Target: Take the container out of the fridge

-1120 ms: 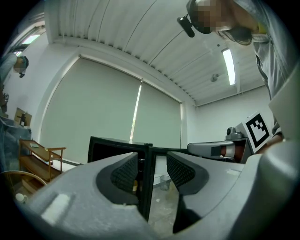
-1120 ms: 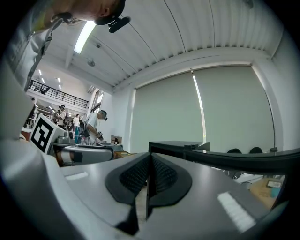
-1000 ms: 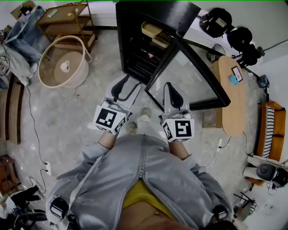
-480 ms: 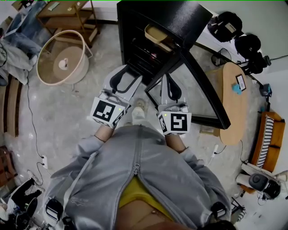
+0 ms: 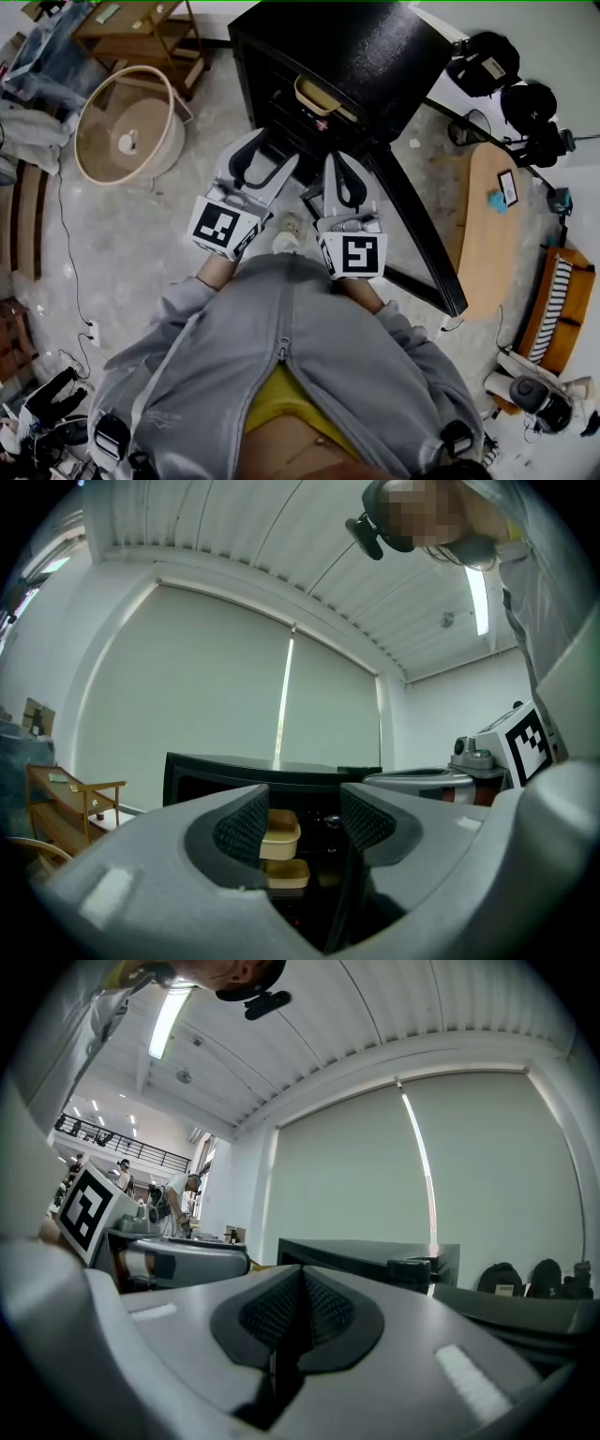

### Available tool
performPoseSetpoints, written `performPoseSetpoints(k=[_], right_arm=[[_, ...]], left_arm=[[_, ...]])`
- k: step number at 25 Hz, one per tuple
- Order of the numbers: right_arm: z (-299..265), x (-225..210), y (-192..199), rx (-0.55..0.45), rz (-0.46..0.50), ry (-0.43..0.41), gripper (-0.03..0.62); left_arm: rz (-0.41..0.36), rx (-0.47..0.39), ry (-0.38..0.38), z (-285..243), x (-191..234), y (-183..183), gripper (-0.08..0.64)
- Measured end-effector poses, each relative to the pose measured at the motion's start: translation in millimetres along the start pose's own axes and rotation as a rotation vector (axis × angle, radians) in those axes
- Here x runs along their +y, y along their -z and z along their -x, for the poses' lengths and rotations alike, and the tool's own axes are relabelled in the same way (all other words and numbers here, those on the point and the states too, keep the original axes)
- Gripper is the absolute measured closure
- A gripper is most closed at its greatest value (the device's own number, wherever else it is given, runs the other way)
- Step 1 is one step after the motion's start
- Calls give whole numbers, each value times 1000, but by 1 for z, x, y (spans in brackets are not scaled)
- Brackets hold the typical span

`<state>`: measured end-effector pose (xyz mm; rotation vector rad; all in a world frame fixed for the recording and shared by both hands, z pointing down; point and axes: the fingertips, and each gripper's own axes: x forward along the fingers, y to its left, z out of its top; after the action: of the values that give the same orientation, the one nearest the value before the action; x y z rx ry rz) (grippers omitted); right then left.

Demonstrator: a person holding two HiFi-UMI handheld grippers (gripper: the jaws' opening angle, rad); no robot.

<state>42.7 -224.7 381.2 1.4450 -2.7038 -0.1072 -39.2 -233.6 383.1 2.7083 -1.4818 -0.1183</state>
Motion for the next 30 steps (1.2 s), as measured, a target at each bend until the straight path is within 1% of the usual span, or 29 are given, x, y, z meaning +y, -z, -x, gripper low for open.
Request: performPoseSetpoints(k=[4,7,10,12,15,18,22,24,26,30], right_arm=[[-20,-3,5,2,5,-25,592],[-31,-5,10,9,-15,-24,592],[-40,1,3,5,-45,-21,592],[-46,4,4,14,-49,-10,592],[-54,1,8,26,-48,34,592],[-62,-2,9,40,-50,89,592],[-71,-6,11,58,-53,162,592],[-73,-6,15,68,-48,197,592],[-74,-7,19,81,-36,224,592],[-75,-10,21,88,-20,281,592]], left_arm=[[-1,11,-10,-18,14,7,311],[11,31,-14,-31,22,13,293],[8,46,-2,-42,29,20,282],[4,52,12,-49,35,25,270],[3,66,49,-62,42,33,262],[-15,91,78,-74,52,43,258],[-28,128,125,-88,61,59,229],[-26,146,153,-95,64,68,226],[-25,169,176,-101,65,80,189],[-23,210,196,-113,69,101,156]])
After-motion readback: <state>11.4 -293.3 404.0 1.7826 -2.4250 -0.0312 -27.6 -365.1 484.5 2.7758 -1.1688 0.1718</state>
